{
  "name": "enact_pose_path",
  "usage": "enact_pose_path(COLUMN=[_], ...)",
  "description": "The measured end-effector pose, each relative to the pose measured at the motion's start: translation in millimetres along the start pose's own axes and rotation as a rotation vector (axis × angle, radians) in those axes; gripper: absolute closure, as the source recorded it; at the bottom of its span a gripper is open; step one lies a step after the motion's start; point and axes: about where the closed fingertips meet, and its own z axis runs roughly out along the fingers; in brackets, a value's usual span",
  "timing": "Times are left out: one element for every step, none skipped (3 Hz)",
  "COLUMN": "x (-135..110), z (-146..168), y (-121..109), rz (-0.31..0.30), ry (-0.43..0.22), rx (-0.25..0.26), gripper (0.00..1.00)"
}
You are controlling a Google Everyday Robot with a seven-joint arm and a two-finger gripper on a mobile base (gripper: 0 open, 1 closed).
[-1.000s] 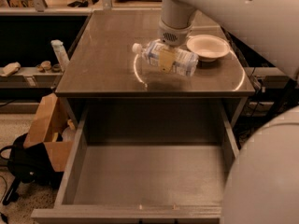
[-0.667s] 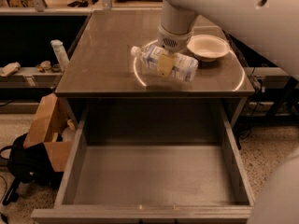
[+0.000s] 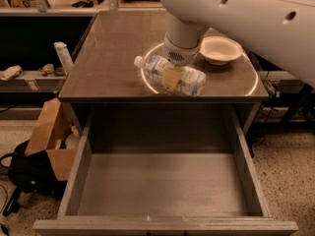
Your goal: Place blue plastic bottle into top drawer
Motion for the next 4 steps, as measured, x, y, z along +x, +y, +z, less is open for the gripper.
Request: enact_pose_path(x=[-0.2,-0.7,-1.2,-2.7], z=[2.1,6.1,8.5,10.3], y=[14.1,23.4,33.5,55.2], rz=[0.024,0.05,0.084,0.131], ry=[-0.01,-0.025,-0.035,-0.034], rx=[-0.002,-0.005,-0.009,-0.021], gripper=[1.0,1.0,1.0,1.0])
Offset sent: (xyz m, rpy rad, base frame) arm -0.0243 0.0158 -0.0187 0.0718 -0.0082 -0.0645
